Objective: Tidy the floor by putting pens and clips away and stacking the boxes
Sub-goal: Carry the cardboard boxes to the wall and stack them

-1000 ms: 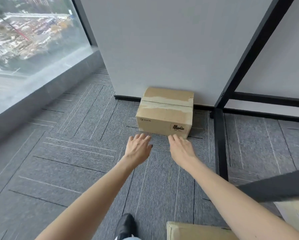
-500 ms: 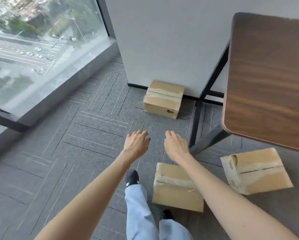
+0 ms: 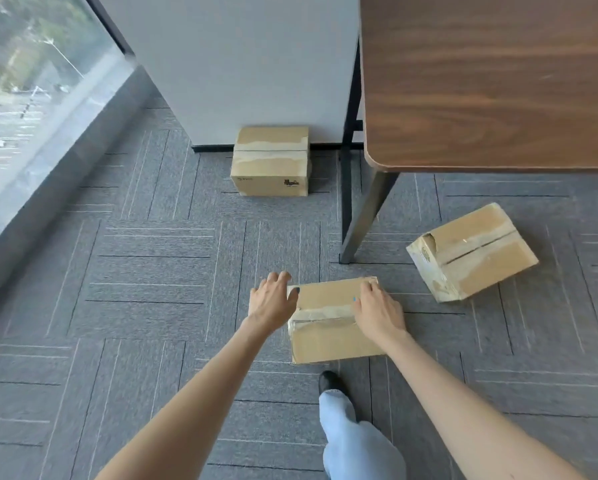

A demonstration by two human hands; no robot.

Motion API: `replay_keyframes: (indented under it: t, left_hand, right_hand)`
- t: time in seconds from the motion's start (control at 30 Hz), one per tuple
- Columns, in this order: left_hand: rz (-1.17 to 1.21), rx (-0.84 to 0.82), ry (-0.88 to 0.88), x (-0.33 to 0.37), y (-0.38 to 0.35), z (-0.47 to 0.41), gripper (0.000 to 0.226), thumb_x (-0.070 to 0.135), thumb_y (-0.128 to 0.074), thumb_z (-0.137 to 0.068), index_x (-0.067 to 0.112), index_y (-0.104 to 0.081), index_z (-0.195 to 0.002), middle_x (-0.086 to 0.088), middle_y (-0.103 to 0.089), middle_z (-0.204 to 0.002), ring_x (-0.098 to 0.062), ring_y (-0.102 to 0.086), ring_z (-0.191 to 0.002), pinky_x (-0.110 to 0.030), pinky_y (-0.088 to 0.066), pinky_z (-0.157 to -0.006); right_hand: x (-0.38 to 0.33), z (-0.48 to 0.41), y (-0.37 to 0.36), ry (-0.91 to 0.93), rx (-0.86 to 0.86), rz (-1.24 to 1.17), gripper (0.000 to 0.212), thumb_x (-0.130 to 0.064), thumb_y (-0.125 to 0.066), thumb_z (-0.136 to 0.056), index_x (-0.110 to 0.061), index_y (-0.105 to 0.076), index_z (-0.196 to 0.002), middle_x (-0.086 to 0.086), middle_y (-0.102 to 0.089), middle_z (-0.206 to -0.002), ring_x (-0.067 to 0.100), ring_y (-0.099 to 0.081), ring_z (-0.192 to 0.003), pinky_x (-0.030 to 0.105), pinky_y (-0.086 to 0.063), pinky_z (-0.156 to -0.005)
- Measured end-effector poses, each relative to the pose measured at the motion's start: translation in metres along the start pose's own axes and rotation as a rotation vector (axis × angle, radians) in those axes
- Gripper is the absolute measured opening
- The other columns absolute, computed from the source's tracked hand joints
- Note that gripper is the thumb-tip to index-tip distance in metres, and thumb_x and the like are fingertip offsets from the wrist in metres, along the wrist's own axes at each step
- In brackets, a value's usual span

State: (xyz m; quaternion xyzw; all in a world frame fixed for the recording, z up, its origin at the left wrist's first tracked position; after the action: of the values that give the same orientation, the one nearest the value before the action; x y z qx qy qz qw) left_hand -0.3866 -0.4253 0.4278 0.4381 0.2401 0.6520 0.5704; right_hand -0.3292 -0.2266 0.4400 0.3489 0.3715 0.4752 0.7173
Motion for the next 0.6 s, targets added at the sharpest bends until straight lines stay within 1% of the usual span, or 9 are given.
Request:
replay_keyframes:
  t: [0.17, 0.23, 0.3, 0.37, 0.47, 0.53, 0.6]
  left_hand:
    - [0.069, -0.005, -0.002, -0.024, -0.101, -0.038, 0.051, 0.050, -0.044, -0.093, 0.021, -0.040, -0.134, -0.010, -0.046, -0.132, -0.031, -0.053, -0.113, -0.050, -0.045, -0.093]
    - [0.099, -0.003, 0.009, -0.039, -0.141, -0.052, 0.056, 0.054, -0.046, -0.091, 0.022, -0.037, -0.136, -0.010, -0.041, -0.135, -0.032, -0.050, -0.116, -0.051, -0.046, -0.092]
    - [0.135, 0.024, 0.015, -0.055, -0.174, -0.067, 0.063, 0.057, -0.048, -0.089, 0.023, -0.033, -0.140, -0.010, -0.036, -0.138, -0.032, -0.045, -0.120, -0.051, -0.045, -0.094]
    - [0.176, 0.050, 0.027, -0.071, -0.202, -0.084, 0.070, 0.060, -0.051, -0.086, 0.024, -0.028, -0.142, -0.011, -0.031, -0.141, -0.034, -0.039, -0.125, -0.053, -0.043, -0.096]
    - [0.284, 0.049, 0.044, -0.092, -0.240, -0.105, 0.089, 0.067, -0.057, -0.078, 0.026, -0.016, -0.146, -0.011, -0.022, -0.147, -0.039, -0.031, -0.131, -0.059, -0.037, -0.102]
    - [0.382, 0.055, 0.063, -0.101, -0.262, -0.116, 0.105, 0.070, -0.063, -0.072, 0.029, -0.003, -0.149, -0.012, -0.015, -0.151, -0.043, -0.028, -0.134, -0.061, -0.031, -0.107]
    - [0.530, 0.062, 0.099, -0.108, -0.282, -0.122, 0.120, 0.068, -0.070, -0.067, 0.030, 0.007, -0.150, -0.016, -0.007, -0.155, -0.044, -0.022, -0.138, -0.061, -0.024, -0.111]
  right_hand:
    - [0.048, -0.020, -0.098, -0.126, 0.035, -0.034, 0.034, -0.031, -0.039, -0.099, -0.008, -0.042, -0.125, 0.011, -0.052, -0.123, 0.028, -0.056, -0.110, 0.038, -0.046, -0.082]
    - [0.064, -0.030, -0.140, -0.167, 0.048, -0.053, 0.037, -0.033, -0.041, -0.098, -0.008, -0.040, -0.126, 0.011, -0.050, -0.125, 0.028, -0.055, -0.111, 0.039, -0.047, -0.082]
    - [0.079, -0.044, -0.178, -0.188, 0.098, -0.071, 0.043, -0.036, -0.044, -0.097, -0.007, -0.037, -0.129, 0.013, -0.047, -0.130, 0.029, -0.053, -0.113, 0.039, -0.047, -0.085]
    - [0.094, -0.062, -0.212, -0.233, 0.139, -0.143, 0.054, -0.042, -0.048, -0.094, -0.007, -0.034, -0.133, 0.015, -0.044, -0.135, 0.031, -0.050, -0.118, 0.041, -0.047, -0.090]
    - [0.117, -0.087, -0.256, -0.310, 0.194, -0.274, 0.080, -0.056, -0.055, -0.085, -0.008, -0.024, -0.142, 0.016, -0.034, -0.147, 0.035, -0.039, -0.131, 0.048, -0.041, -0.102]
    - [0.130, -0.099, -0.281, -0.373, 0.216, -0.352, 0.096, -0.064, -0.056, -0.080, -0.011, -0.013, -0.148, 0.017, -0.018, -0.156, 0.036, -0.025, -0.141, 0.054, -0.030, -0.110]
    - [0.140, -0.107, -0.300, -0.433, 0.227, -0.443, 0.109, -0.069, -0.057, -0.077, -0.012, 0.000, -0.152, 0.014, -0.004, -0.161, 0.036, -0.013, -0.146, 0.056, -0.019, -0.113]
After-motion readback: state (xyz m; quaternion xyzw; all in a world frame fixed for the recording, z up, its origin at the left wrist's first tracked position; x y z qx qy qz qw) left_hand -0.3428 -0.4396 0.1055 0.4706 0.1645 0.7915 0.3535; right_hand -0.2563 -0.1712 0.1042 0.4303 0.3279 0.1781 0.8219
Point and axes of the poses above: each hand's wrist, its own z-axis away from the middle knuckle, its own y-axis out of the back of the hand, x = y × z, the point moved 5 cm from there along -z, towards the middle knuckle
